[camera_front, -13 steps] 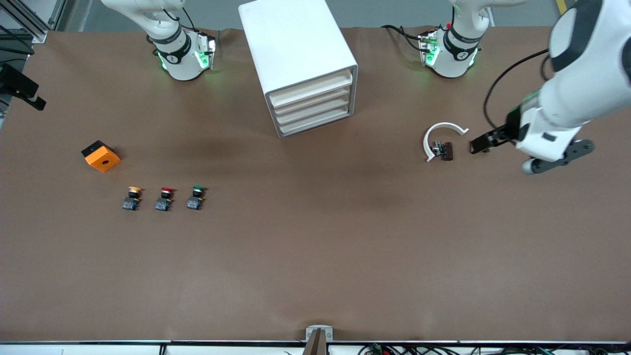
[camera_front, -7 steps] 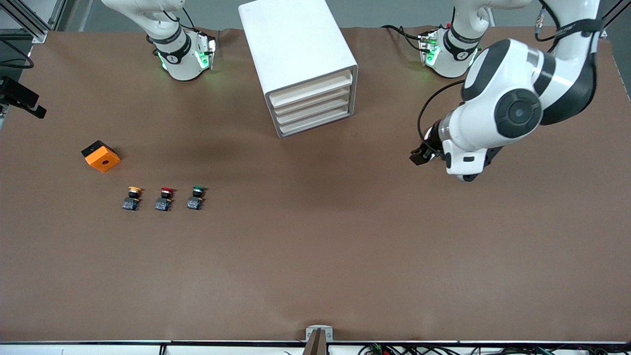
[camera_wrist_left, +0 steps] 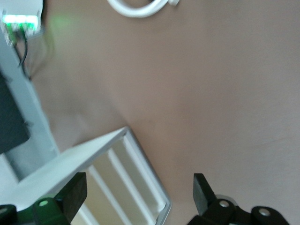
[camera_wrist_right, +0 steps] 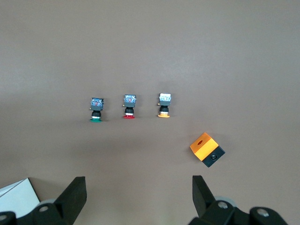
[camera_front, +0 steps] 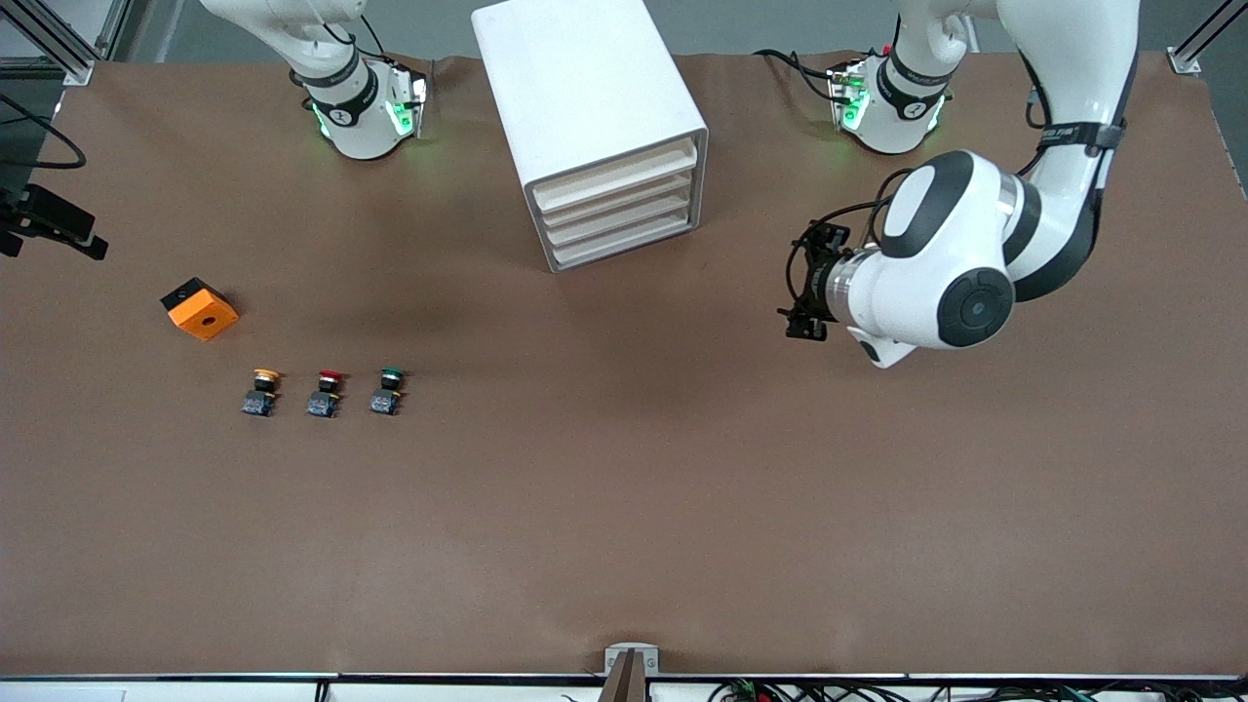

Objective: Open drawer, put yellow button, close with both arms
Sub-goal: 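Grasp the drawer handle with the left gripper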

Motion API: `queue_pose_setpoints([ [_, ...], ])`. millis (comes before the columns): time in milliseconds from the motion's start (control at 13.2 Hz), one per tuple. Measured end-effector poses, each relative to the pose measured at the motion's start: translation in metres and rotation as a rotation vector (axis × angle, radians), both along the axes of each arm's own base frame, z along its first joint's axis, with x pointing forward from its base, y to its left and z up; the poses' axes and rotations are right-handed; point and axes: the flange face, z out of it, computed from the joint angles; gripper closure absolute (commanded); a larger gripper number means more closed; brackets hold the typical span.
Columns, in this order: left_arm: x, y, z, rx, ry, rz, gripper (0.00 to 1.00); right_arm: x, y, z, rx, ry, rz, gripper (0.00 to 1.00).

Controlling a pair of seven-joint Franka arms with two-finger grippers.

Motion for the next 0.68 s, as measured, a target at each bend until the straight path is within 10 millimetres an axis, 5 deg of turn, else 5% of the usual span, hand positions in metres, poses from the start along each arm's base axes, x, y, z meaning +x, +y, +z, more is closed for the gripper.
queue_pose_setpoints([
  [378, -0.031, -0.067, -0.077, 0.039, 0.285, 0.128, 0.00, 0.014, -0.002, -0.020, -0.007, 0.021, 0.001, 0.00],
  [680, -0.045, -0.102, -0.110, 0.153, 0.370, 0.193, 0.00, 0.033, -0.010, -0.053, -0.007, 0.072, -0.011, 0.00],
])
